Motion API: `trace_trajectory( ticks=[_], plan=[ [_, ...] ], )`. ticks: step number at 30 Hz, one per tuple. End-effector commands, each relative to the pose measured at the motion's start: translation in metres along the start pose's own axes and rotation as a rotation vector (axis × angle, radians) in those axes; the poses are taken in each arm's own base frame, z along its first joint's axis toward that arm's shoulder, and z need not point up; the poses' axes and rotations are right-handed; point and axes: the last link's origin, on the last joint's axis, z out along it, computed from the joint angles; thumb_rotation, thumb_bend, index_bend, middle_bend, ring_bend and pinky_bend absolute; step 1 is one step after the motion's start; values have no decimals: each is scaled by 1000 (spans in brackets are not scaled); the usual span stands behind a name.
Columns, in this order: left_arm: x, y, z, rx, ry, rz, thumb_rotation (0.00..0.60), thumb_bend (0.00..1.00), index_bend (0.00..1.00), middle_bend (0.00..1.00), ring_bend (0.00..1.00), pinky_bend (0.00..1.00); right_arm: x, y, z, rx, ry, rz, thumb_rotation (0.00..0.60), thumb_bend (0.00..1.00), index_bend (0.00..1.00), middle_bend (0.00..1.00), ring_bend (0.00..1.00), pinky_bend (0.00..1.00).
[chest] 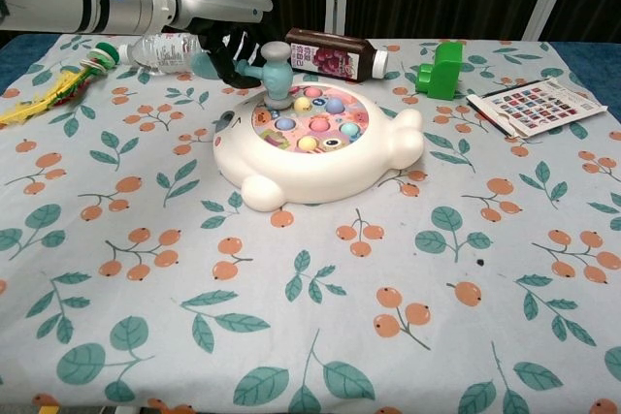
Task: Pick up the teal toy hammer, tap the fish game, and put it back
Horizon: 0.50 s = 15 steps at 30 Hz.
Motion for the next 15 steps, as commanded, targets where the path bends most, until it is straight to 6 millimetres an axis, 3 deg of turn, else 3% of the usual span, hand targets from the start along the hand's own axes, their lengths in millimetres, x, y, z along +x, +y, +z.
trace_trajectory(
  ticks=[1, 7, 15],
  plan=[
    [8, -2, -4, 4, 22, -19, 600, 539, 657, 582, 484, 486, 0, 1, 0, -3, 1, 1, 600, 218, 0, 135, 0, 0],
    [16, -5, -11, 8, 34, -47, 600, 539, 657, 581, 483, 487, -1, 1, 0, 4, 0, 5, 600, 218, 0, 135, 0, 0],
    [-2, 1, 0, 6, -1, -27, 600, 539, 658, 580, 483, 487, -1, 3, -2, -8, -2, 5, 600, 217, 0, 135, 0, 0]
  ],
)
